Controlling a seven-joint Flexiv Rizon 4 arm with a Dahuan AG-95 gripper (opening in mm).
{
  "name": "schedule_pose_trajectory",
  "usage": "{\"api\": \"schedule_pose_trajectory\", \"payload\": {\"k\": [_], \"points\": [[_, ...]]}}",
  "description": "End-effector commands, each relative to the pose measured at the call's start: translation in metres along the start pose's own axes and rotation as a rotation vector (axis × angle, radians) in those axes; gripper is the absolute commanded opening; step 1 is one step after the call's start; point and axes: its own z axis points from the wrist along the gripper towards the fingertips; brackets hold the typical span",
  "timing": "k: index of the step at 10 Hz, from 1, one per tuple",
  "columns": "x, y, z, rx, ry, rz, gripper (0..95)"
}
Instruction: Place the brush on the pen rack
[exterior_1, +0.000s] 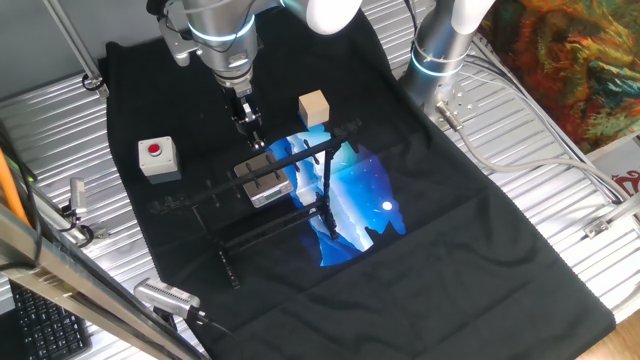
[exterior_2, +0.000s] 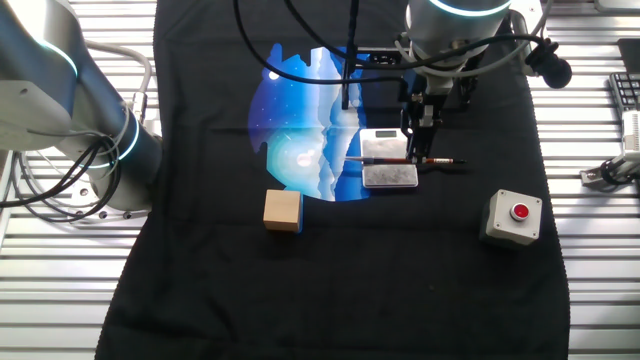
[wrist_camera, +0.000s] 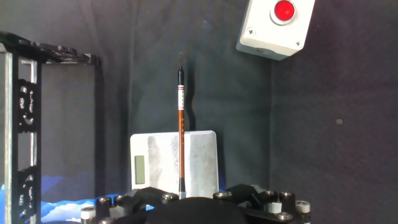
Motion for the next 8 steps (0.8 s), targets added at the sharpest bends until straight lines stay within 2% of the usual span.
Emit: {"api": "schedule_pose_trajectory", "payload": {"k": [1,2,3,8], "points": [[0.0001,0.0000,0.0000,0.000,0.000,0.000,95.0],[0.0002,0.0001,-0.0002,-0.005,-0.051,-0.026,0.0],[0.0002,0.0001,-0.0003,-0.021,-0.051,-0.024,0.0],[0.0003,0.0002,-0.0006,-0.009,-0.050,-0.020,0.0]]}}
